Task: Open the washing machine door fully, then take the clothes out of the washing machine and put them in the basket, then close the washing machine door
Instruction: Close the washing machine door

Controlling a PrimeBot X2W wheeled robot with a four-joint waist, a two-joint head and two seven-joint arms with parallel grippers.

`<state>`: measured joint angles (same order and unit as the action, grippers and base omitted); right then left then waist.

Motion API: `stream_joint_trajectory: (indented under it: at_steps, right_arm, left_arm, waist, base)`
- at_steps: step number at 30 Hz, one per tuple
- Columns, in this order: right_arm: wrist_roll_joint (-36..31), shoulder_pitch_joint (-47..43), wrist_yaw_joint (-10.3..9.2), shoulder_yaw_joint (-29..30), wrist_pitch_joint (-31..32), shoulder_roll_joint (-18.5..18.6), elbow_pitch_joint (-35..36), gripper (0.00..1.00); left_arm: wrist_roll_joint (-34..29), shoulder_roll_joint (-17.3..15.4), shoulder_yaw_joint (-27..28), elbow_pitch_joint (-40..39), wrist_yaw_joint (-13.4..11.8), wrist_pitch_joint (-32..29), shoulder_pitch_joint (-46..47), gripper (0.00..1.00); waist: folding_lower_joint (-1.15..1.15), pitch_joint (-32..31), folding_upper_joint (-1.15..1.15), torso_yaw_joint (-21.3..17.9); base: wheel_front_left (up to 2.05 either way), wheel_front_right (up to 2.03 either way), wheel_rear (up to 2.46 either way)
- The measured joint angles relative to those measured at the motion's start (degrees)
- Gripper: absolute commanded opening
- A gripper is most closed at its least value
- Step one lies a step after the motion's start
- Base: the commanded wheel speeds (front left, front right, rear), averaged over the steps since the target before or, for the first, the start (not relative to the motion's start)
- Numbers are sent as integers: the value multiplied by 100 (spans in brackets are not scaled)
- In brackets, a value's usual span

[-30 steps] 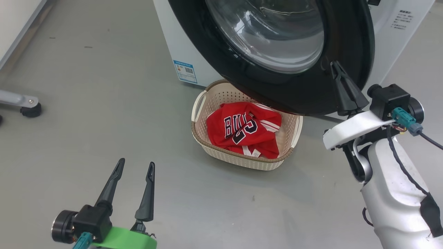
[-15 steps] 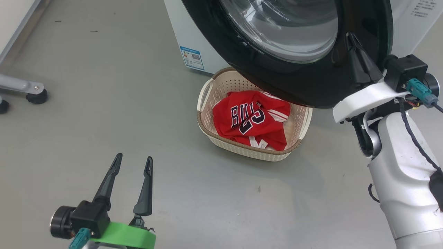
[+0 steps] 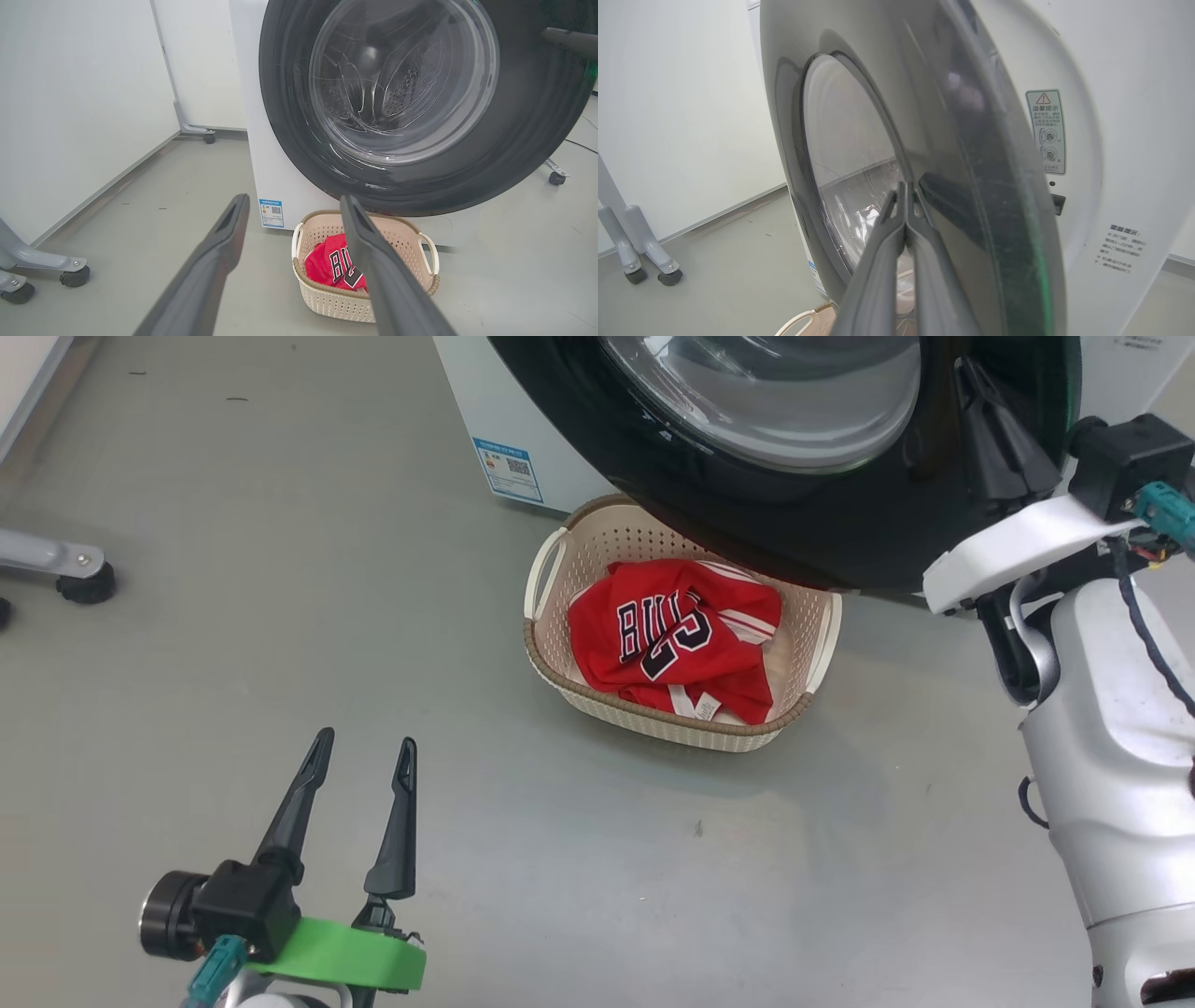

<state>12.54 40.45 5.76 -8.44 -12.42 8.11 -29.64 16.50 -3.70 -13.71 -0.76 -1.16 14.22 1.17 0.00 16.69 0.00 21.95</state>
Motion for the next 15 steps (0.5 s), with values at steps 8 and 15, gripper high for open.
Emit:
stream_joint_trajectory:
  at_steps: [8,15]
  right_arm:
    - [-70,603,-3,21,56,172,-179,0]
    - [-158,1151,-91,134,162,326,-382,0]
  left_arm:
    - [0,43,-21,-68,31,5,135,100]
    - [9,74,-104,-131,98,16,342,100]
  waist:
    - [0,259,0,-6]
    - [0,554,0,13]
  base:
    - [0,0,0]
    - [0,0,0]
